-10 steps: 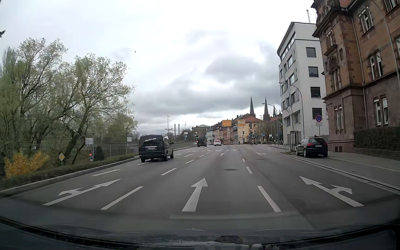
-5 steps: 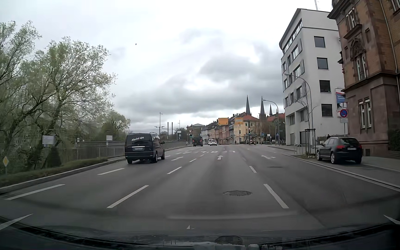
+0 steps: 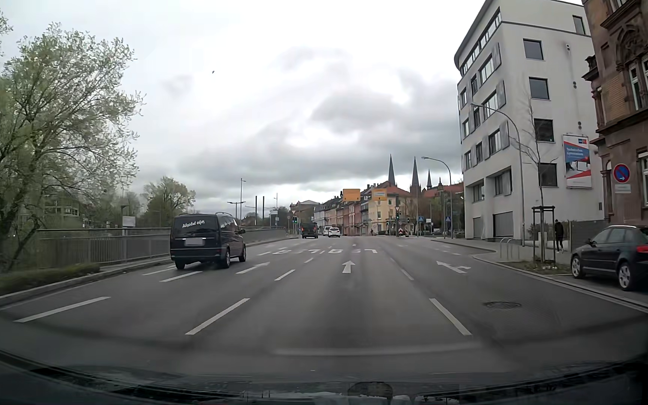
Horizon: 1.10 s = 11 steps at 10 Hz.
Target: Follow the waypoints while adhering to traffic rules and regulations
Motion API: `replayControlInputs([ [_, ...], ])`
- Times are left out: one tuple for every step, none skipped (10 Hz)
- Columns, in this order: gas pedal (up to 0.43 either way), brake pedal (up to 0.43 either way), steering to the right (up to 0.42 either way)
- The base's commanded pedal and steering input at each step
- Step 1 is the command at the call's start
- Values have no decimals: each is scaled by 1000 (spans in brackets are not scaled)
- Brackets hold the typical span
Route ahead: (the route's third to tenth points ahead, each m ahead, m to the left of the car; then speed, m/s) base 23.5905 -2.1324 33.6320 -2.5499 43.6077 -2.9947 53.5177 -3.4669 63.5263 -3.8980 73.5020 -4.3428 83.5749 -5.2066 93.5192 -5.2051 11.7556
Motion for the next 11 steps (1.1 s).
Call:
replayControlInputs([
  [157, 0, 21],
  [157, 0, 21],
  [157, 0, 18],
  [157, 0, 18],
  [157, 0, 17],
  [157, 0, 15],
  [157, 0, 14],
  [157, 0, 14],
  [157, 0, 14],
  [157, 0, 9],
  [157, 0, 5],
])
